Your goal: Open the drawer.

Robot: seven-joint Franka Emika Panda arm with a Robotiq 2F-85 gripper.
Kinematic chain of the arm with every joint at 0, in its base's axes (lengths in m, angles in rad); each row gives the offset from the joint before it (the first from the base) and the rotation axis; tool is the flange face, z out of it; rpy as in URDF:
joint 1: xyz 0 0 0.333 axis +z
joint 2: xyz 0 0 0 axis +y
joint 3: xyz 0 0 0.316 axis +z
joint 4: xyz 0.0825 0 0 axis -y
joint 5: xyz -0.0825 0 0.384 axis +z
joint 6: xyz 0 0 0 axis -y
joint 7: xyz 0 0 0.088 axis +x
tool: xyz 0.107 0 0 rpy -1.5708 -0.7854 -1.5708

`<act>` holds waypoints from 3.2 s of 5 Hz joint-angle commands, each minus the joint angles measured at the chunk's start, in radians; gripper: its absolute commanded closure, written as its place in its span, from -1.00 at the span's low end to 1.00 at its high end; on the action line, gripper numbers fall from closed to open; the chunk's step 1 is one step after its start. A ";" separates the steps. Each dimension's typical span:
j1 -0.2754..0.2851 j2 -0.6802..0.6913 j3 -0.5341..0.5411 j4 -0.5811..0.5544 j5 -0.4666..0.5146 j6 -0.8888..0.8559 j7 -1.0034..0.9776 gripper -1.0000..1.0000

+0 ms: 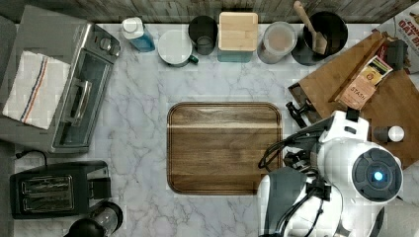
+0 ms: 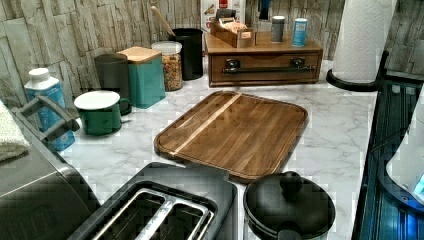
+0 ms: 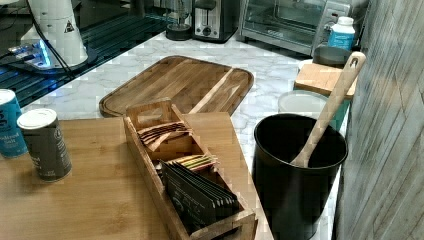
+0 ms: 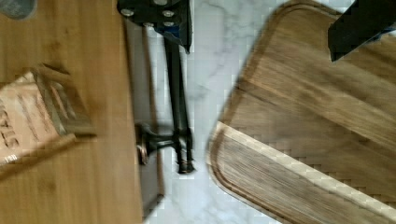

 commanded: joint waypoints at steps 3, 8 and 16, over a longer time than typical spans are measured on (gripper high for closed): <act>-0.060 0.030 -0.101 -0.276 -0.022 0.499 -0.367 -1.00; 0.124 0.243 -0.242 -0.203 0.415 0.643 -0.688 -1.00; 0.184 0.366 -0.326 -0.142 0.236 0.443 -0.575 -1.00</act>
